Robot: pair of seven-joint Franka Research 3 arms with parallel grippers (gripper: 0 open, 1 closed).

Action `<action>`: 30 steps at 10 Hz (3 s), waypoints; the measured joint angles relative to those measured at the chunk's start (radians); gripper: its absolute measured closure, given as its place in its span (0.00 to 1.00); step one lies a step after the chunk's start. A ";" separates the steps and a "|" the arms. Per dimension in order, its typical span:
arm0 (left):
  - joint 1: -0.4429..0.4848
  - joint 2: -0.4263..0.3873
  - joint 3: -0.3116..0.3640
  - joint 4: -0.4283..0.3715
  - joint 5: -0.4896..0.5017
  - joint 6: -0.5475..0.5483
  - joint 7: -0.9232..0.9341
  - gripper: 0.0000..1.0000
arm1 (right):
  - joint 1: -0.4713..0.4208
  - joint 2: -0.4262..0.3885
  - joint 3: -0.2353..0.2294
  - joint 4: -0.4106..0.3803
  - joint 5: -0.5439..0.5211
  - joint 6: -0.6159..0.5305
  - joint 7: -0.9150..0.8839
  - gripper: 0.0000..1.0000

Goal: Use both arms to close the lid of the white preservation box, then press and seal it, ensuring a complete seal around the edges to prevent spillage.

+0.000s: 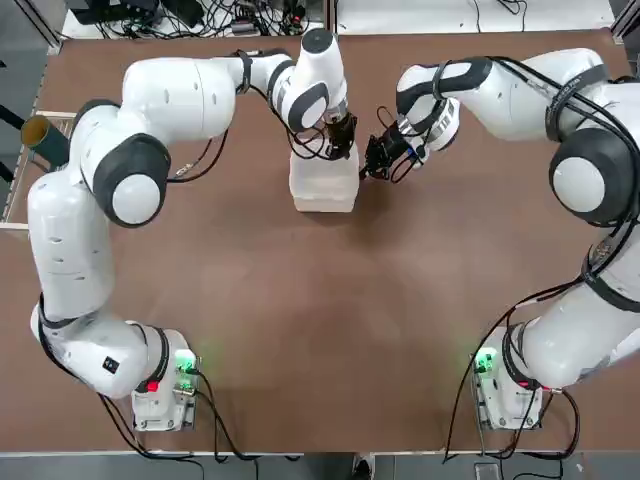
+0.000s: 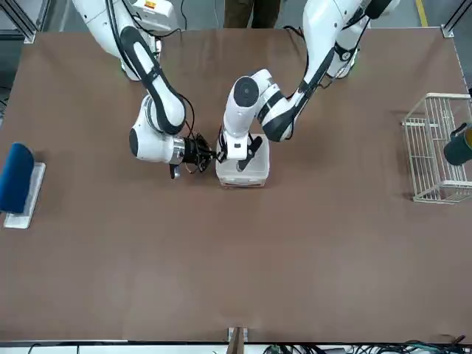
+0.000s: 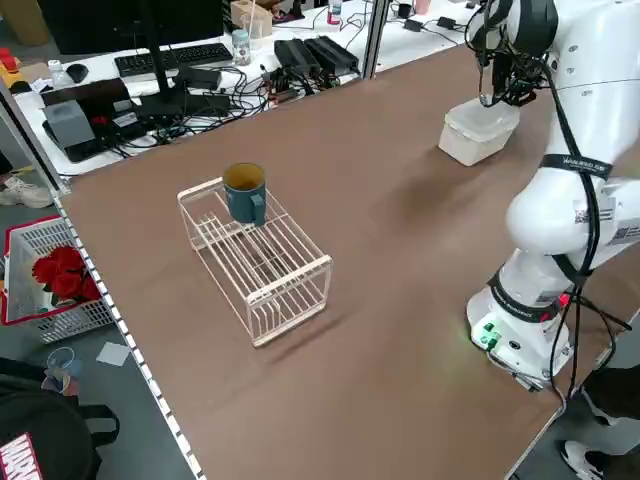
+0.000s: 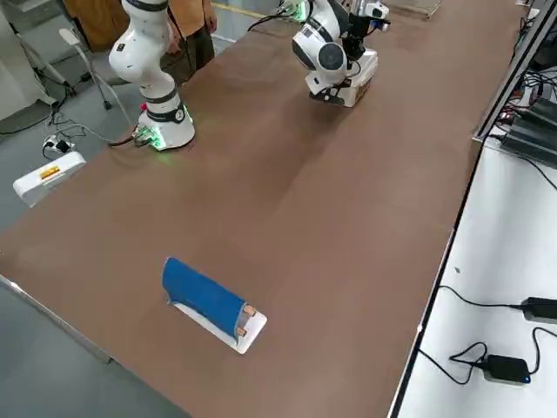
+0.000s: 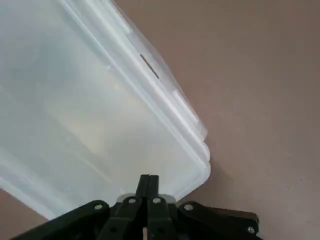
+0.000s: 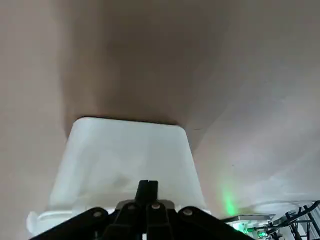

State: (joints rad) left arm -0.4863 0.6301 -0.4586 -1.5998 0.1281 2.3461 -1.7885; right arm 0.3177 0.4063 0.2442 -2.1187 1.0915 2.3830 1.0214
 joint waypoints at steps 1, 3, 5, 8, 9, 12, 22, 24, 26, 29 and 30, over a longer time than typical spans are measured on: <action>0.000 0.000 0.000 0.000 0.000 0.000 0.000 0.99 | 0.000 0.000 0.000 -0.001 0.004 0.001 -0.001 0.99; 0.000 0.000 0.001 0.002 0.001 0.000 0.000 0.99 | 0.000 0.000 0.000 -0.001 0.005 0.001 -0.002 0.99; 0.006 0.000 0.004 0.006 0.001 -0.005 0.000 0.99 | -0.003 -0.001 0.000 0.001 0.007 -0.004 -0.003 0.99; 0.061 -0.012 0.011 0.018 0.021 -0.088 0.002 0.99 | -0.012 -0.038 -0.027 0.032 -0.021 -0.078 -0.012 0.99; 0.084 -0.028 0.011 0.018 0.022 -0.126 0.009 0.99 | -0.013 -0.066 -0.049 0.040 -0.056 -0.111 -0.011 0.99; 0.135 -0.083 0.008 -0.008 0.022 -0.220 0.048 0.99 | -0.022 -0.122 -0.122 0.103 -0.283 -0.257 -0.010 0.98; 0.172 -0.150 0.005 -0.158 0.022 -0.207 0.060 0.99 | -0.010 0.207 -0.107 0.856 -0.844 -0.566 -0.149 0.98; 0.173 -0.161 0.004 -0.182 0.023 -0.174 0.060 0.99 | -0.005 0.229 -0.084 0.866 -0.847 -0.524 -0.358 0.99; 0.173 -0.168 0.004 -0.194 0.025 -0.160 0.059 0.99 | -0.001 0.292 -0.008 0.873 -0.847 -0.422 -0.407 0.99; 0.173 -0.170 0.004 -0.198 0.026 -0.155 0.057 0.99 | 0.013 0.433 0.064 0.979 -0.848 -0.389 -0.414 0.99; 0.173 -0.170 0.004 -0.199 0.026 -0.154 0.057 0.99 | 0.015 0.467 0.076 1.009 -0.848 -0.390 -0.416 0.99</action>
State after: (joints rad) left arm -0.3129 0.4601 -0.4546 -1.7983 0.1545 2.1916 -1.7316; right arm 0.3326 0.8729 0.3205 -1.1097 0.2433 1.9929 0.6054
